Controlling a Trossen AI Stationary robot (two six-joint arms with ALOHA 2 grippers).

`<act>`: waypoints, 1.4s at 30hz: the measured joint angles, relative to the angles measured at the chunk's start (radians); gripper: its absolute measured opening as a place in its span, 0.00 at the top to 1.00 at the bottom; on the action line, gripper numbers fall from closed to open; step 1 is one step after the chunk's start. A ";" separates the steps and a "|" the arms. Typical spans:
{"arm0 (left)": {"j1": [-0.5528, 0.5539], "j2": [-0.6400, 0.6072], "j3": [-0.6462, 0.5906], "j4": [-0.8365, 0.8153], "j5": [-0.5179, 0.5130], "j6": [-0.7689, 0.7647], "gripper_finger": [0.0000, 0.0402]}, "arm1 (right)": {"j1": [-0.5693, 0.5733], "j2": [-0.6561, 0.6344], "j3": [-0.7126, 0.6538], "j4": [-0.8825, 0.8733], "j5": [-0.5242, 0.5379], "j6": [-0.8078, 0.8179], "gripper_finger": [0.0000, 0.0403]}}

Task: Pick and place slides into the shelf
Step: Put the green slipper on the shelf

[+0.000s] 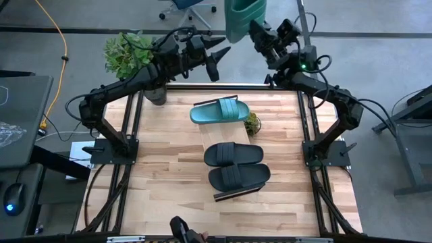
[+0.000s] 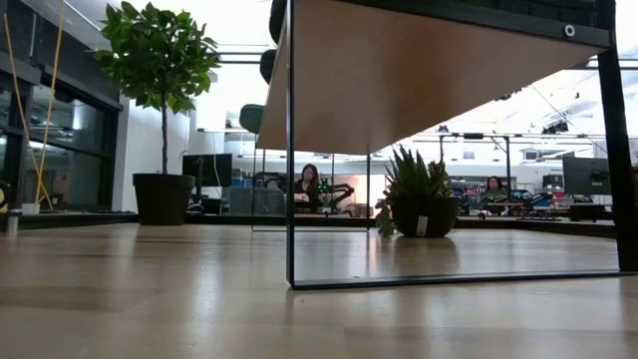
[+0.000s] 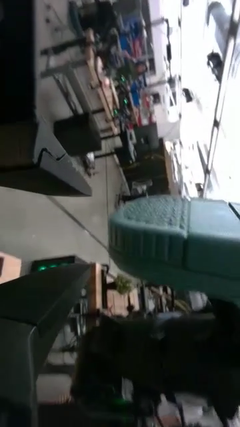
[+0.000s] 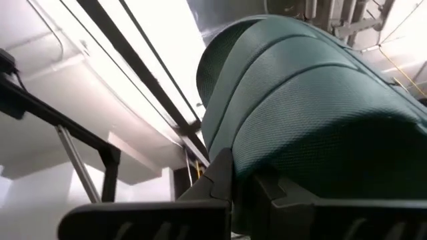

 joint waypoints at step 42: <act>-0.040 -0.002 0.000 0.019 -0.019 0.101 0.44 | 0.042 0.044 -0.016 -0.009 -0.013 0.024 1.00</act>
